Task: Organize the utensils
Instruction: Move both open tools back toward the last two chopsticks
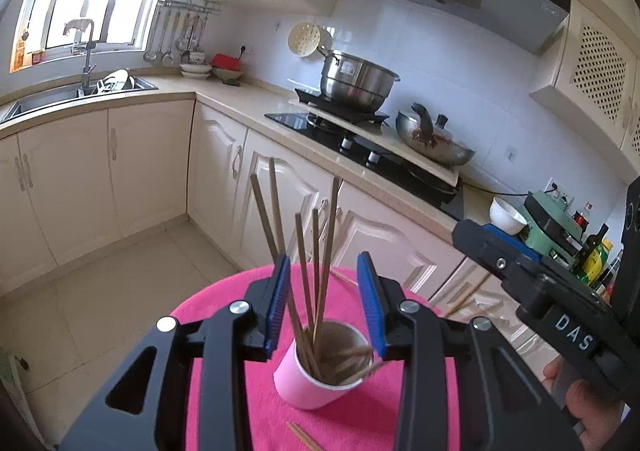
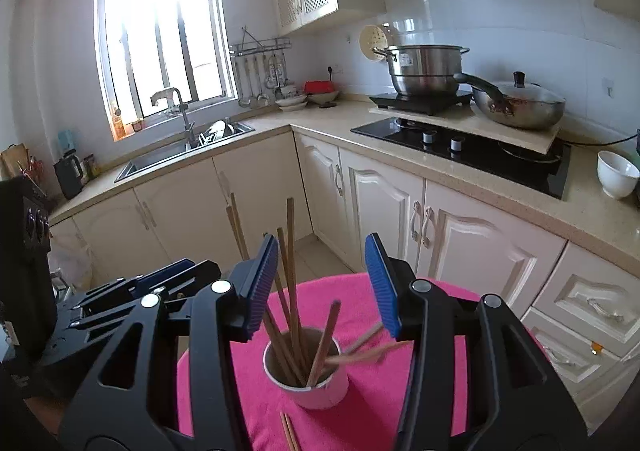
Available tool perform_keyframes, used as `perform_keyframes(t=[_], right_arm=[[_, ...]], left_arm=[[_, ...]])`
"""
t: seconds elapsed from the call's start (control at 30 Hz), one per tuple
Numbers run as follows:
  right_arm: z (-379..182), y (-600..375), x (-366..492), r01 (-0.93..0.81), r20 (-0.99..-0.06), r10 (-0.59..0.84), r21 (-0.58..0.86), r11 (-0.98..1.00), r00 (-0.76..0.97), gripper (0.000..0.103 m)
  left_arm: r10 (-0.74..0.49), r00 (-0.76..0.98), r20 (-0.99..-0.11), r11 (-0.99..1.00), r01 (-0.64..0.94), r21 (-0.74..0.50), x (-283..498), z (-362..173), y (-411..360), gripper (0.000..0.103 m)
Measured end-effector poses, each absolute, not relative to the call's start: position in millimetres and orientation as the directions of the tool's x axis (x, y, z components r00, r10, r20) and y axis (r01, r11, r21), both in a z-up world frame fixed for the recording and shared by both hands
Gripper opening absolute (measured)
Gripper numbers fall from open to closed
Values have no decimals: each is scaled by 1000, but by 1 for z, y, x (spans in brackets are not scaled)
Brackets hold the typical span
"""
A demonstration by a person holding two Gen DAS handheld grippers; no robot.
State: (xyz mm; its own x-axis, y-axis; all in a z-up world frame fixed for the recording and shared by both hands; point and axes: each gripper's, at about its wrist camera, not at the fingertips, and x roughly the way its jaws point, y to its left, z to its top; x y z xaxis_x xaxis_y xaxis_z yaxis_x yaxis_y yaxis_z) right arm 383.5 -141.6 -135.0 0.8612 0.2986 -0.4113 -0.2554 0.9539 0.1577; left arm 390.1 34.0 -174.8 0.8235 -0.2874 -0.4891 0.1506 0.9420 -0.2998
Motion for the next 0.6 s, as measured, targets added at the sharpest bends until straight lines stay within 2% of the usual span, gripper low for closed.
perform_keyframes(t=[0.27, 0.43, 0.6], right_arm=[[-138, -156, 358, -239, -463, 290, 166, 957, 837, 45], [-153, -172, 336, -225, -544, 270, 149, 963, 794, 45], [-193, -184, 324, -218, -662, 255, 140, 966, 705, 45]], left_arm=[[-292, 782, -551, 944, 143, -296, 370, -187, 28, 34], [-299, 688, -662, 937, 79, -341, 353, -223, 25, 34], [-309, 552, -774, 931, 10, -365, 346, -267, 15, 34]])
